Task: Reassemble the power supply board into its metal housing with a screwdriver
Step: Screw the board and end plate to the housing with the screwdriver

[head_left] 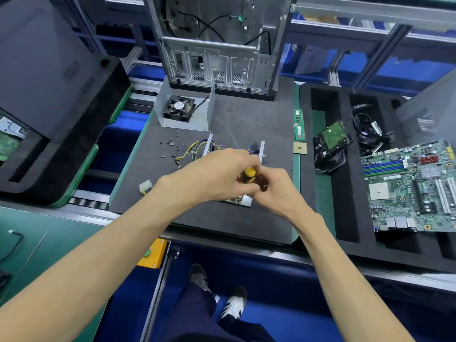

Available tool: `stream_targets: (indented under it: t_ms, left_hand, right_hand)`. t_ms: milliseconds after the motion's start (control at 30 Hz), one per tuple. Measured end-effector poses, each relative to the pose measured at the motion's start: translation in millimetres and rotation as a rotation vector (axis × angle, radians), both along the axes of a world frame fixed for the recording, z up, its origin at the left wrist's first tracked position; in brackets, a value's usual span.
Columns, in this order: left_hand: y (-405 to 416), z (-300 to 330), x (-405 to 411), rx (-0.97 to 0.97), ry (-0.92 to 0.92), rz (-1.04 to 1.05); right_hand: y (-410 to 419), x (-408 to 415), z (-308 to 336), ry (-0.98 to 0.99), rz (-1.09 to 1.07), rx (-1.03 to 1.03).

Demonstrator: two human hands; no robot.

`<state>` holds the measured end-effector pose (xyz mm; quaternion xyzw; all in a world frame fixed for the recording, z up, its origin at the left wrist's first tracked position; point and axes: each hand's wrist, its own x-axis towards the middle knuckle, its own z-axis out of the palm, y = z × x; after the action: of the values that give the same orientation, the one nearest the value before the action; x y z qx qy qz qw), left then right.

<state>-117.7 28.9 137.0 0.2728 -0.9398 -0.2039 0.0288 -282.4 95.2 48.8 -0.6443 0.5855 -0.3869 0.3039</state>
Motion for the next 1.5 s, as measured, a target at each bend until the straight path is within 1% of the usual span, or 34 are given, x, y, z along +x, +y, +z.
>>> stream_targets:
  t_ms: [133, 167, 233, 300, 400, 500, 600, 800, 1033, 1167, 1333, 1433, 1500]
  left_hand:
    - [-11, 10, 20, 0.161, 0.385, 0.152]
    - [-17, 12, 26, 0.197, 0.451, 0.208]
    - [-34, 13, 41, 0.244, 0.541, 0.348]
    - [-57, 7, 61, 0.256, 0.562, 0.517]
    - [-93, -13, 94, 0.303, 0.499, 0.733]
    - [-117, -42, 119, 0.346, 0.398, 0.832]
    - [-130, -75, 131, 0.336, 0.283, 0.83]
    - [-145, -121, 126, 0.293, 0.187, 0.779]
    - [-148, -136, 112, 0.155, 0.106, 0.681]
    - [-150, -139, 107, 0.075, 0.067, 0.645]
    - [-148, -137, 105, 0.021, 0.113, 0.606]
    - [-151, -130, 102, 0.058, 0.197, 0.646]
    - [-154, -127, 102, 0.105, 0.198, 0.667]
  right_hand:
    - [-14, 3, 24, -0.037, -0.099, -0.123]
    - [-19, 6, 30, -0.092, -0.125, -0.118]
    - [-31, 17, 44, -0.32, -0.161, -0.067]
    - [-47, 29, 53, -0.515, -0.204, -0.024]
    - [-69, 47, 56, -0.587, -0.269, 0.027]
    - [-85, 61, 51, -0.685, -0.284, 0.094]
    - [-97, 72, 44, -0.717, -0.276, 0.165]
    - [-108, 85, 34, -0.594, -0.353, 0.297]
    - [-102, 86, 29, -0.539, -0.362, 0.303]
    - [-98, 79, 29, -0.575, -0.373, 0.321]
    - [-95, 70, 26, -0.582, -0.362, 0.321]
    - [-93, 64, 24, -0.565, -0.346, 0.315]
    - [-92, 63, 23, -0.556, -0.344, 0.319]
